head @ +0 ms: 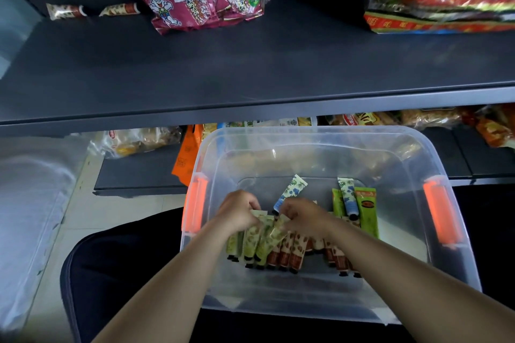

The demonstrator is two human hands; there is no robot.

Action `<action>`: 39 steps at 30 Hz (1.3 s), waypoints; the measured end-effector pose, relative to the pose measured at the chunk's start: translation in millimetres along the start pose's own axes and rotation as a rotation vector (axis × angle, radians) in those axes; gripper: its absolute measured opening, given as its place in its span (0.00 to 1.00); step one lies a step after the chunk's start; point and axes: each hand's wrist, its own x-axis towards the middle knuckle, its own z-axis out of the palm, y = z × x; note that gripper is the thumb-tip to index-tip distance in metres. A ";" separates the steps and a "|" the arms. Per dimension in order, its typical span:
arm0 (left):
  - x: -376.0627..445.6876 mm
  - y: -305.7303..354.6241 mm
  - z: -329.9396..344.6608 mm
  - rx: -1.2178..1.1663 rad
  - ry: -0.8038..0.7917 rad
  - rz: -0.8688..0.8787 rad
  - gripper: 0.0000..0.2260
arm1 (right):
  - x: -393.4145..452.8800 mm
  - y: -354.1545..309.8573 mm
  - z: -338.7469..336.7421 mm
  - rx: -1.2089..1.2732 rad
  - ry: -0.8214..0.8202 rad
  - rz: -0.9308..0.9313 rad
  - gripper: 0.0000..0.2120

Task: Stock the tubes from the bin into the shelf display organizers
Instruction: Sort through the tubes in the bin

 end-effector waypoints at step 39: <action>-273.7 229.4 -412.0 0.368 0.820 0.617 0.08 | -257.6 -432.1 -267.7 -0.737 0.749 -0.840 0.07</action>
